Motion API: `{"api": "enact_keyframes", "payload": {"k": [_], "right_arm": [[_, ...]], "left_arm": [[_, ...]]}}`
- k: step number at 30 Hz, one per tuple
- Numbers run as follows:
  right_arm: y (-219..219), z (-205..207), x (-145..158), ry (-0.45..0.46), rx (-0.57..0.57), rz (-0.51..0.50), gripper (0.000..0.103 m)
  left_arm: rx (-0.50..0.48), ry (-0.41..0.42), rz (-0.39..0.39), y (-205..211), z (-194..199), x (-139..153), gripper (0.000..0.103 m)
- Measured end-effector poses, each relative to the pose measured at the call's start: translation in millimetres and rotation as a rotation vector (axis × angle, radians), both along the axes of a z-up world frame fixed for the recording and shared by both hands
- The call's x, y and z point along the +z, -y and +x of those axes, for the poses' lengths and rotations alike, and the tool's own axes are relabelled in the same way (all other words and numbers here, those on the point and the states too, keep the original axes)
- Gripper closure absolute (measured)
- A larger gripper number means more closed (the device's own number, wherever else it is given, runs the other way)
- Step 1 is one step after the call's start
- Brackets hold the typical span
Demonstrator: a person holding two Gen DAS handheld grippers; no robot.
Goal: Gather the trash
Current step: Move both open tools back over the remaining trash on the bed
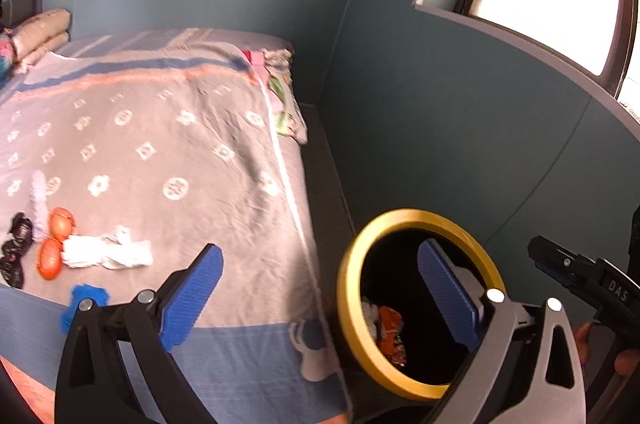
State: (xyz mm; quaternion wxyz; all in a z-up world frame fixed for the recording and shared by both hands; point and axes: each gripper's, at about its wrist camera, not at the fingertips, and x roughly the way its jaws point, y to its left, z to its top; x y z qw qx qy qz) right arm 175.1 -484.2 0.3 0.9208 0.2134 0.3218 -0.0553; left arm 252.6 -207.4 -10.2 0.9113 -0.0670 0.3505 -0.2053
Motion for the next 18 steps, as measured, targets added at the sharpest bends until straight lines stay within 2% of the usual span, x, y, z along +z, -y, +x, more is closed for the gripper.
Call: {"api": "enact_keyframes", "payload": {"k": [7,18], "right_arm": [[-18.7,3.2,9.7,0.012,0.044,-0.008,0.024],[-70.1,5.1,33.8,0.054,0.143,-0.056,0.023]], "left_arm": [[0.06,0.041,0.01,-35.8,-4.9,15.8,0.008],[0.147,0.088,0.038,-90.9,-13.2,29.8,0.008]]}}
